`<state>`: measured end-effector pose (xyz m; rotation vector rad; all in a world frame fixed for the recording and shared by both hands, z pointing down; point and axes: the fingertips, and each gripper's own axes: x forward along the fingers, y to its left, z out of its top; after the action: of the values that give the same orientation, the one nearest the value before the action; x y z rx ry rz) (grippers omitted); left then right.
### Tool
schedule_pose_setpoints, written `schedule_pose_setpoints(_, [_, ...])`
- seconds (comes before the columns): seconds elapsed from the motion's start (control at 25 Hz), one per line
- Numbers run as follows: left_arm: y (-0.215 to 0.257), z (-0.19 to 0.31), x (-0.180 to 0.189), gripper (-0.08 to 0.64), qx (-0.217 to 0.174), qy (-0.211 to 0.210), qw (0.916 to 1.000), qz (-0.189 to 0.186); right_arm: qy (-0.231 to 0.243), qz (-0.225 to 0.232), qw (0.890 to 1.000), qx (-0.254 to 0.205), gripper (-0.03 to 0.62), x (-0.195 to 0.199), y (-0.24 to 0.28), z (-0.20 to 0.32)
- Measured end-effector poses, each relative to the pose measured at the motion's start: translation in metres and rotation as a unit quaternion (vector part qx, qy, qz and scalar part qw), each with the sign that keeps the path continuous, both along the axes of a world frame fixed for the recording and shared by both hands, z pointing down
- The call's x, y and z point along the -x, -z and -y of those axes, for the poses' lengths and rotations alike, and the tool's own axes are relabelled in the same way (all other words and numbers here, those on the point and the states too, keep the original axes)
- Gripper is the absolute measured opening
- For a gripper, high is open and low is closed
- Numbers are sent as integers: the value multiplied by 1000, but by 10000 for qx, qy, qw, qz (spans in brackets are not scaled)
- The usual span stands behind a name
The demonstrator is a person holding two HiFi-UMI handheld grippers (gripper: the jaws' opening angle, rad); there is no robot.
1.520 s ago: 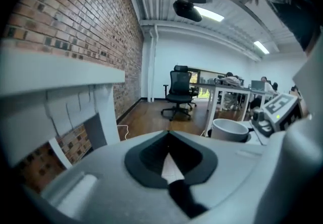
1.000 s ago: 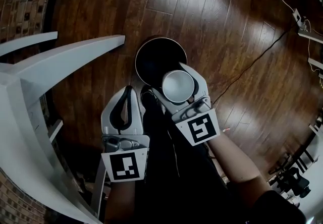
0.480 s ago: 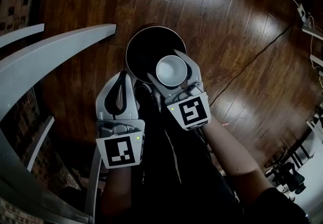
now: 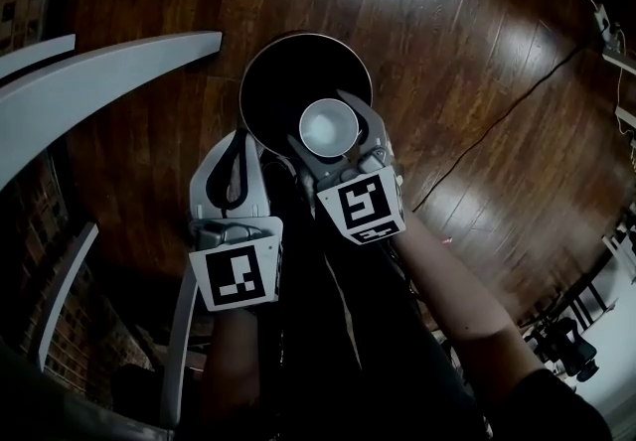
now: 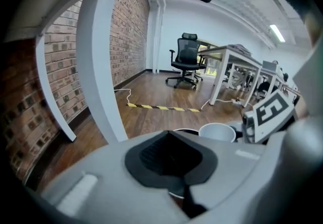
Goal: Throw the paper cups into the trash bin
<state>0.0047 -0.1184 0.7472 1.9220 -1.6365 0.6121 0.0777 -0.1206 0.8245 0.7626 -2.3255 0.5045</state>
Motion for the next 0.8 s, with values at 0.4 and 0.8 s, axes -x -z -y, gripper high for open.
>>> schedule_pose_setpoints(0.4, [-17, -9, -4, 5, 213, 185, 9996, -60, 112, -433, 9986, 285, 357, -7, -28, -2])
schedule_pose_setpoints(0.8, [-15, -5, 1, 5, 190, 298, 9993, -91, 728, -574, 9934, 682, 388, 9, -48, -22])
